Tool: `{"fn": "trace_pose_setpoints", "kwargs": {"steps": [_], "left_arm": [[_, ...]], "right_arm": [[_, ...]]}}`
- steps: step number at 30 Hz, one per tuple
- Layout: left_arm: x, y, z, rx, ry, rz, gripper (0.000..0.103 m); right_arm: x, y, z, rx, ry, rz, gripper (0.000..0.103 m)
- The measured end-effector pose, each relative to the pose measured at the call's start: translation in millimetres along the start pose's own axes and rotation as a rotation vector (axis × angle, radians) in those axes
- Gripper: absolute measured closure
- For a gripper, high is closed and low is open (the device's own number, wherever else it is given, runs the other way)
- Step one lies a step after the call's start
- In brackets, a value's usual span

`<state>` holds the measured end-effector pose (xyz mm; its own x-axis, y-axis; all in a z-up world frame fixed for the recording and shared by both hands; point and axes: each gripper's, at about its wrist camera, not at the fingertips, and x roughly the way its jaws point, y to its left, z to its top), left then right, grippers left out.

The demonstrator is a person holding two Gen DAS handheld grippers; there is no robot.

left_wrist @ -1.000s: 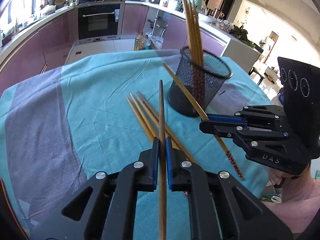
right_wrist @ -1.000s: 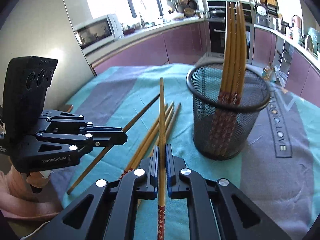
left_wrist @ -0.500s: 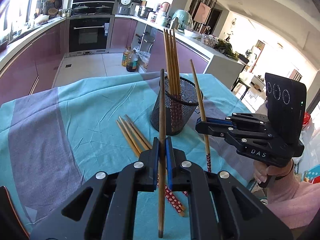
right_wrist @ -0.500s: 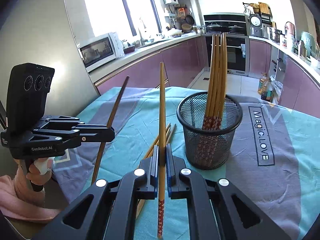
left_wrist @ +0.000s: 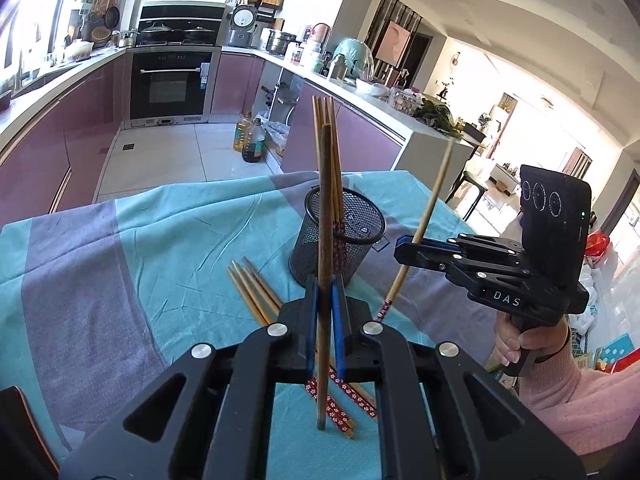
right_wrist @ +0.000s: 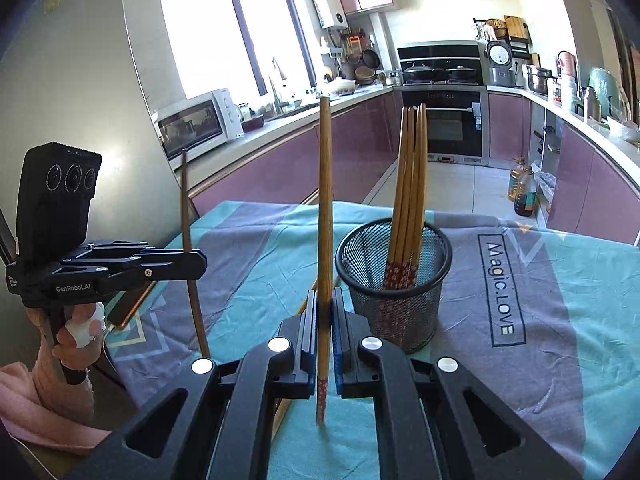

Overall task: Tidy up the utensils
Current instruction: 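Lift both held chopsticks upright and lower them into the black mesh cup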

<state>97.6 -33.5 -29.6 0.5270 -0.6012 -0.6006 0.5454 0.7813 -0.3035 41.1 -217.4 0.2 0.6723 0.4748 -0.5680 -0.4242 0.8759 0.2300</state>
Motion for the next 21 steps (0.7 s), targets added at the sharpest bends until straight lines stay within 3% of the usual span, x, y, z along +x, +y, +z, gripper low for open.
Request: {"fn": "trace_pose_setpoints", "kwargs": {"steps": [21], "left_arm": [[-8, -9, 32, 0.014, -0.080, -0.023, 0.096]], "right_arm": [[-28, -4, 29, -0.032, -0.094, -0.030, 0.097]]}}
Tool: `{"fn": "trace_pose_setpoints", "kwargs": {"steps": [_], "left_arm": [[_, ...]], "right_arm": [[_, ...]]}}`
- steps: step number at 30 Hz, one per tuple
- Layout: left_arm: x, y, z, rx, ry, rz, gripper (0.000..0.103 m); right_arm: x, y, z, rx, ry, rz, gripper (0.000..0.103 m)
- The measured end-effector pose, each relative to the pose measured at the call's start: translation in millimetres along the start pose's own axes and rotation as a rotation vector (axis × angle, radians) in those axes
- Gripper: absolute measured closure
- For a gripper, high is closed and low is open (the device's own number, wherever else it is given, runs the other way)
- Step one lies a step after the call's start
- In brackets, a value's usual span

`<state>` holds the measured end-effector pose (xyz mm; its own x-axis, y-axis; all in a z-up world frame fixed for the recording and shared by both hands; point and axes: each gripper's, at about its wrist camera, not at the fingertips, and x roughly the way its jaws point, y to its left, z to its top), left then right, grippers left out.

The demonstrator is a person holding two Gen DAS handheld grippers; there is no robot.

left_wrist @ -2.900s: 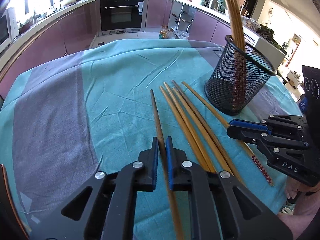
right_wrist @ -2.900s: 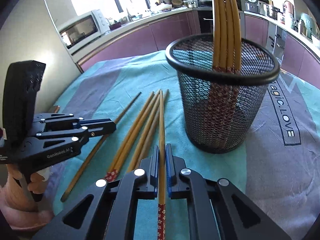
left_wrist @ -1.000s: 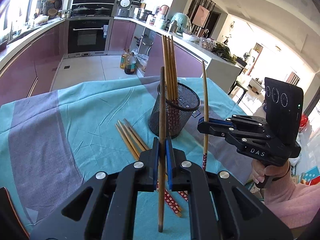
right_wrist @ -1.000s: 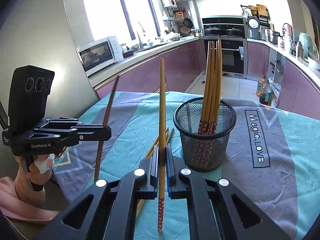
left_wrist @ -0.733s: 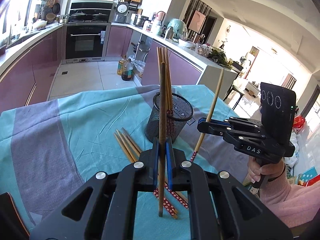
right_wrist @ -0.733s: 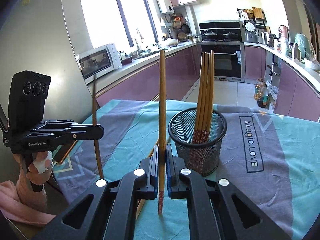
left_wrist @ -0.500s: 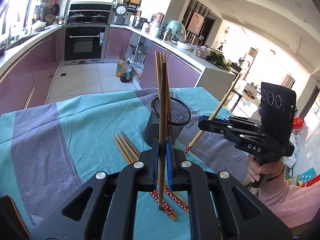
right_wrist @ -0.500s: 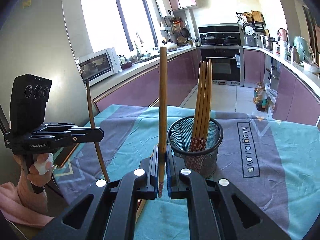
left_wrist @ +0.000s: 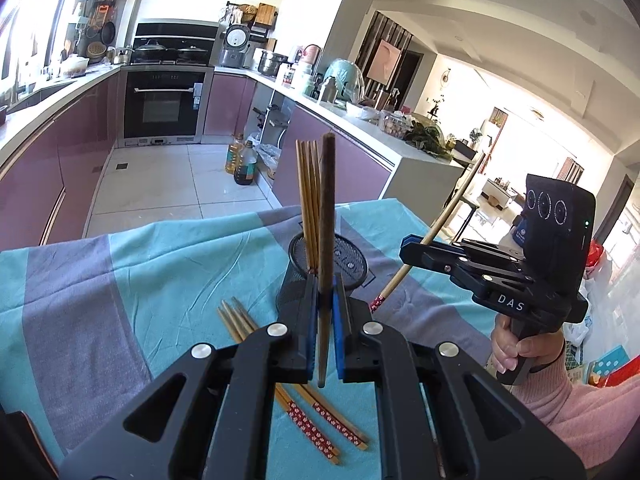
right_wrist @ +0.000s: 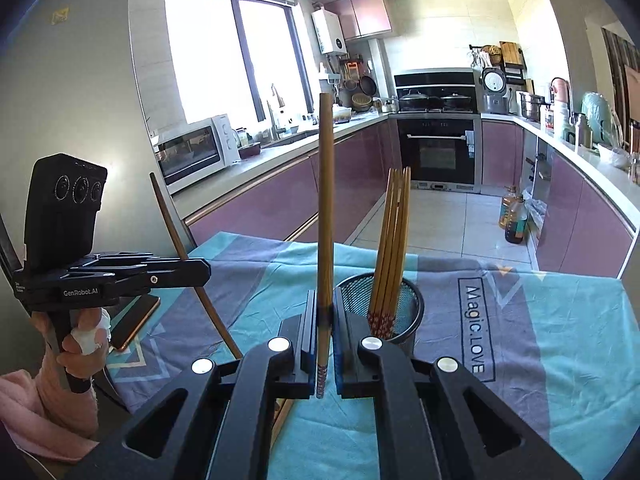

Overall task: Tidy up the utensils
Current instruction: 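Lift both held chopsticks upright and lower them into the black mesh cup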

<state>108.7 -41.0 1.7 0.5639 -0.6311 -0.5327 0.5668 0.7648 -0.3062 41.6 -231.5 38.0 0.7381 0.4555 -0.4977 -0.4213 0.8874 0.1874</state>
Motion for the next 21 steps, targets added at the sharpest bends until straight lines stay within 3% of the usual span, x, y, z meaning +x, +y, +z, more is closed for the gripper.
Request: {"fn": "trace_pose_setpoints", "kwargs": {"steps": [21], "left_arm": [[-10, -27, 70, 0.038, -0.130, -0.010, 0.096]], "right_arm": [[-20, -9, 47, -0.029, -0.117, -0.027, 0.097]]}}
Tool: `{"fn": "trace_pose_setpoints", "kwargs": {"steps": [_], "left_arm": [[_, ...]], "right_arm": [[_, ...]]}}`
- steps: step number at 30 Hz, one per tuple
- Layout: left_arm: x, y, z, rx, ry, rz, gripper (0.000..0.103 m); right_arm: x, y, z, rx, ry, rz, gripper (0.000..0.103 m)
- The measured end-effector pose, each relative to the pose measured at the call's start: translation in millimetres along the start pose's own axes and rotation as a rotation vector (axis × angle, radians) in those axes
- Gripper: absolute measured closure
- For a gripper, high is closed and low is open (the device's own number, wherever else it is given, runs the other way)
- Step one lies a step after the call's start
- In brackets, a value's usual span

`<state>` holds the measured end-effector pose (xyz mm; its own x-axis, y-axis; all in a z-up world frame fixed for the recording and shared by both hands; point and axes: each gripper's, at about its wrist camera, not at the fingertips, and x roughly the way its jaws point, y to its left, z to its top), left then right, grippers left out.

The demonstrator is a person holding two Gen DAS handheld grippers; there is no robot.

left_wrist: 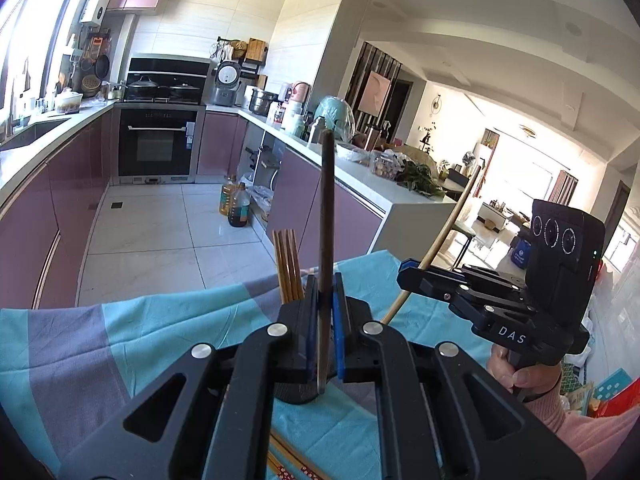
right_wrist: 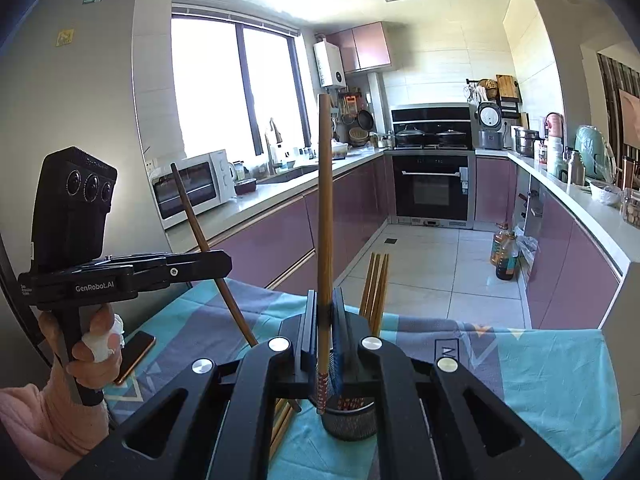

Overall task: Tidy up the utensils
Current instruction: 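Lift both held chopsticks upright and lower them into the black mesh cup, then open both tools to release the chopsticks into the cup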

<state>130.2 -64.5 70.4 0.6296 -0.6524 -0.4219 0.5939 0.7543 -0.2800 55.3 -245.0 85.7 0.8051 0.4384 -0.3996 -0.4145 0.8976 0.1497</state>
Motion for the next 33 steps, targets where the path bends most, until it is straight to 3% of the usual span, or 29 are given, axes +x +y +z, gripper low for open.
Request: {"fn": "trace_pose_setpoints", "kwargs": {"steps": [14, 33], "left_arm": [[17, -14, 16, 0.014, -0.011, 0.061, 0.096], [82, -19, -9, 0.078, 0.277, 0.093, 0.096]], "right_arm": [[27, -10, -1, 0.027, 0.018, -0.024, 0.097], [80, -30, -37, 0.077, 0.263, -0.029, 0.097]]}}
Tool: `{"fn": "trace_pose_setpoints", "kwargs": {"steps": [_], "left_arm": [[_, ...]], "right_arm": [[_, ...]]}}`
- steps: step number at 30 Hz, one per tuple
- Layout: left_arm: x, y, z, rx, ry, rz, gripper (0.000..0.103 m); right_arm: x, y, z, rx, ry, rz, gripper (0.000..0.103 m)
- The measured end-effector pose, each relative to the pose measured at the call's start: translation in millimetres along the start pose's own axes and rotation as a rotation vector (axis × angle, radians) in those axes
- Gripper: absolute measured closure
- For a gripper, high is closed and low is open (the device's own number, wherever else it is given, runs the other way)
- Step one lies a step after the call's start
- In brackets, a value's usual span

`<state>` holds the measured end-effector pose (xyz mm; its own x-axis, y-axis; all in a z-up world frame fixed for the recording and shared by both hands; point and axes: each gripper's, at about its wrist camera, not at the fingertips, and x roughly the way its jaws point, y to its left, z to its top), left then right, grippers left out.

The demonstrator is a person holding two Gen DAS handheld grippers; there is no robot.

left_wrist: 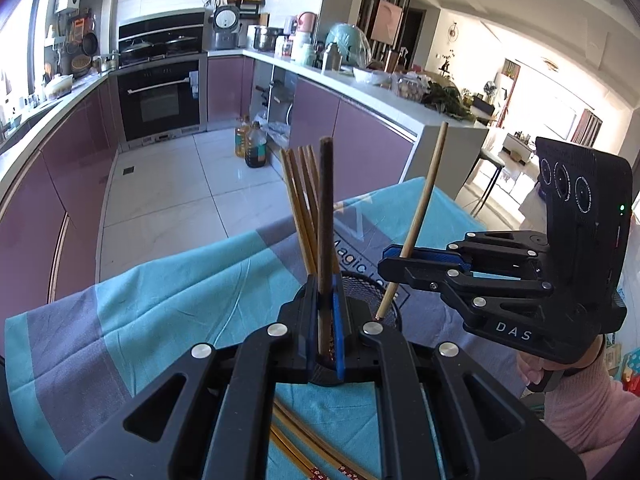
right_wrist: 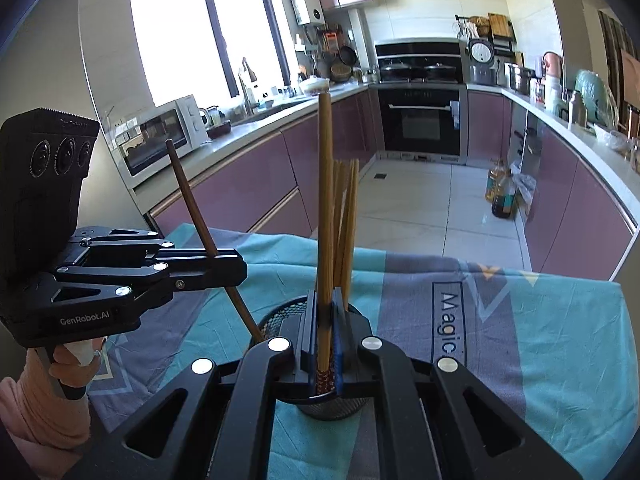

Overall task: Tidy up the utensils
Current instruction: 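Open both tools to release the chopsticks into the cup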

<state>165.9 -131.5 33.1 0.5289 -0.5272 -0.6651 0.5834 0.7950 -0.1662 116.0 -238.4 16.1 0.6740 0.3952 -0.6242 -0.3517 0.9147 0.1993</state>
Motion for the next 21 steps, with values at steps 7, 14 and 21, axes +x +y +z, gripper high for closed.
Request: {"fn": "trace_pose_setpoints", "kwargs": {"steps": [7, 14, 21], "left_arm": [[14, 6, 7, -0.038, 0.011, 0.016, 0.096], [31, 28, 10, -0.096, 0.035, -0.005, 0.095], [30, 49, -2, -0.158, 0.015, 0.009, 0.086]], "right_arm": [[12, -6, 3, 0.028, 0.015, -0.011, 0.097], [18, -12, 6, 0.060, 0.009, -0.006, 0.096], [17, -13, 4, 0.078, 0.006, -0.006, 0.088]]}}
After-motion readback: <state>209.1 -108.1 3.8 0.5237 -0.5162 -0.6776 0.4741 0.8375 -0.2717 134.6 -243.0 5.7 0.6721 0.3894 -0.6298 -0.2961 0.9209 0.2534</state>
